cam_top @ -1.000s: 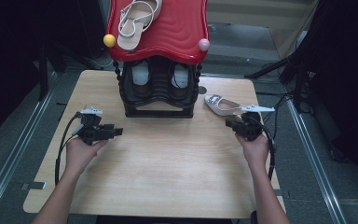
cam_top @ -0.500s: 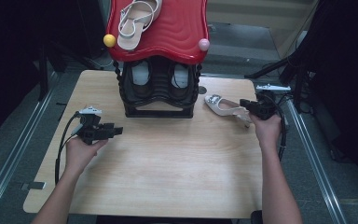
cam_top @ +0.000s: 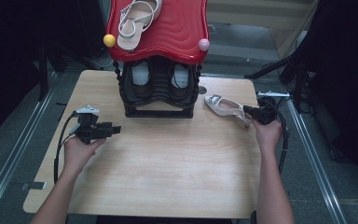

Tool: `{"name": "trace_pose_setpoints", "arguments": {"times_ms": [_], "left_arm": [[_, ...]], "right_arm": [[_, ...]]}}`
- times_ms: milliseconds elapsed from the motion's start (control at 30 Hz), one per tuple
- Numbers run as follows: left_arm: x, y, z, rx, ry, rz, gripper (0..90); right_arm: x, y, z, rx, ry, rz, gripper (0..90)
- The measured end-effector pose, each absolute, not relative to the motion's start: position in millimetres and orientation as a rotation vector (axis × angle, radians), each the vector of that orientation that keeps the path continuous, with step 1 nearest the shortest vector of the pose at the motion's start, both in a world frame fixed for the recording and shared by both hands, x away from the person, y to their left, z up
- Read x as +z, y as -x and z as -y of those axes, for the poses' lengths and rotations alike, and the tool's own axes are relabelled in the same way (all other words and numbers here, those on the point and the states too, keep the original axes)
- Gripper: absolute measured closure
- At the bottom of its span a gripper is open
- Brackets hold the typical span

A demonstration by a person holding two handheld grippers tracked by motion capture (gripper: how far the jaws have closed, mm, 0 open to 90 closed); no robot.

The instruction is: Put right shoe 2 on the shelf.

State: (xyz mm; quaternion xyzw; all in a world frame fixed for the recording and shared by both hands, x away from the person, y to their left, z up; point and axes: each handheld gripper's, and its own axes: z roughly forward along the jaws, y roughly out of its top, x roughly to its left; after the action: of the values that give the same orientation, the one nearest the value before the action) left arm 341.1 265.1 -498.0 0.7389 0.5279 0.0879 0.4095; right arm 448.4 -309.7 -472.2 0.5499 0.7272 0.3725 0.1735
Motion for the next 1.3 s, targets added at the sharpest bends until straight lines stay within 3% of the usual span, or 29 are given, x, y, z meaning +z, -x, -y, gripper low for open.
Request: {"name": "trace_pose_setpoints", "arguments": {"times_ms": [1300], "left_arm": [[-510.3,-349.3,-258.8,0.181,-1.902,-1.328,48.1]], "right_arm": [[-473.4,-430.9,255.5,1.171,-1.601,-2.096,90.0]]}}
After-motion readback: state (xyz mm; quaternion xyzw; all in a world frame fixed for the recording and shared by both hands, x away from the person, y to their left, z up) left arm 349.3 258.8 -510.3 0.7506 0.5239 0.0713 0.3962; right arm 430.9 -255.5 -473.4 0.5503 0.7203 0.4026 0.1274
